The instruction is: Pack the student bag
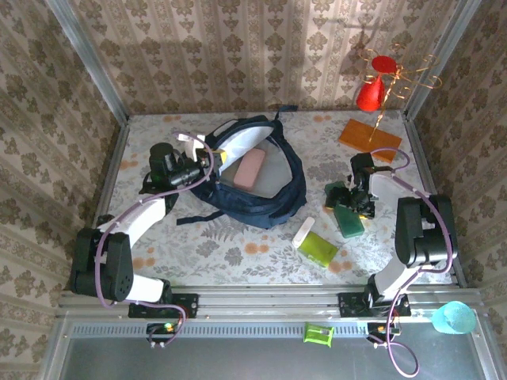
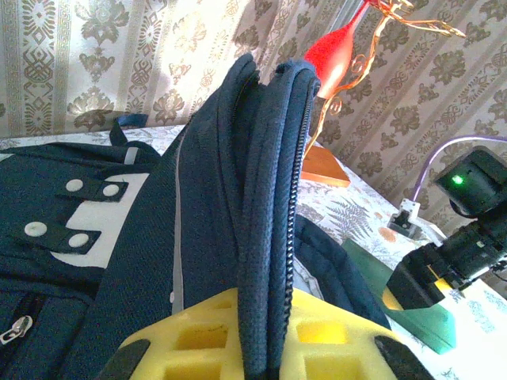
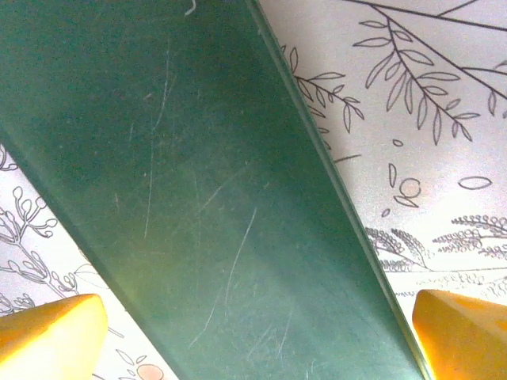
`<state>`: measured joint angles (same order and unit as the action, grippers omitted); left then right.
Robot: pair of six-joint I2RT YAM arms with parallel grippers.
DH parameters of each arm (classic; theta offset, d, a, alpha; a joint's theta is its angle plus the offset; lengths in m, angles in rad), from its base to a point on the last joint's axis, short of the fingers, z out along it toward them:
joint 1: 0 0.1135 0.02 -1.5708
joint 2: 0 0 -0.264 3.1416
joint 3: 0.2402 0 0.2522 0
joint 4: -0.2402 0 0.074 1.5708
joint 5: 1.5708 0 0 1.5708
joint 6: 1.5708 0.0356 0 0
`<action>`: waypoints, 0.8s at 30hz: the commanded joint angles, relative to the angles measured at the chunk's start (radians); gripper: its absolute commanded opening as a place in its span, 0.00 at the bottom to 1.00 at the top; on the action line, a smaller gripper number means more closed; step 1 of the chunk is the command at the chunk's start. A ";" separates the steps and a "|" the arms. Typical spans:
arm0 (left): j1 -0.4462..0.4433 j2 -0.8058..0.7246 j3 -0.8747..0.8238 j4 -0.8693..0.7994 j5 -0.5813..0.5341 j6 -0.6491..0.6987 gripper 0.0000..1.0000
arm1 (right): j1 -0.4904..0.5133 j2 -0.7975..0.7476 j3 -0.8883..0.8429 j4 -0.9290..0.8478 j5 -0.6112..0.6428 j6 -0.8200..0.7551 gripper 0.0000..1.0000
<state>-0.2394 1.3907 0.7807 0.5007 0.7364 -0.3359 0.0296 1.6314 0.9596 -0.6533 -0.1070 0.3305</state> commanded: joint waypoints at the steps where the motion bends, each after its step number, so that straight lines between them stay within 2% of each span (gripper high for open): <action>1: 0.014 -0.015 0.048 0.053 -0.012 0.016 0.00 | 0.041 -0.008 -0.003 -0.008 0.077 0.027 0.95; 7: 0.014 -0.019 0.047 0.051 -0.012 0.012 0.00 | 0.110 0.056 0.037 -0.013 0.168 0.029 0.80; 12: 0.014 -0.026 0.047 0.045 -0.010 0.010 0.00 | 0.133 0.117 0.073 0.009 0.191 0.012 0.79; 13: 0.015 -0.027 0.047 0.045 -0.011 0.010 0.00 | 0.135 0.130 0.081 0.009 0.190 0.005 0.76; 14: 0.014 -0.029 0.048 0.044 -0.010 0.010 0.00 | 0.136 0.134 0.088 0.008 0.186 0.002 0.76; 20: 0.014 -0.031 0.047 0.040 -0.009 0.012 0.00 | 0.139 0.122 0.108 -0.005 0.172 -0.030 0.90; 24: 0.013 -0.031 0.047 0.038 -0.009 0.015 0.00 | 0.143 0.131 0.118 -0.013 0.181 -0.045 0.90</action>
<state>-0.2394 1.3907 0.7815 0.4999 0.7364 -0.3359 0.1623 1.7412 1.0615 -0.6338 0.0414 0.3092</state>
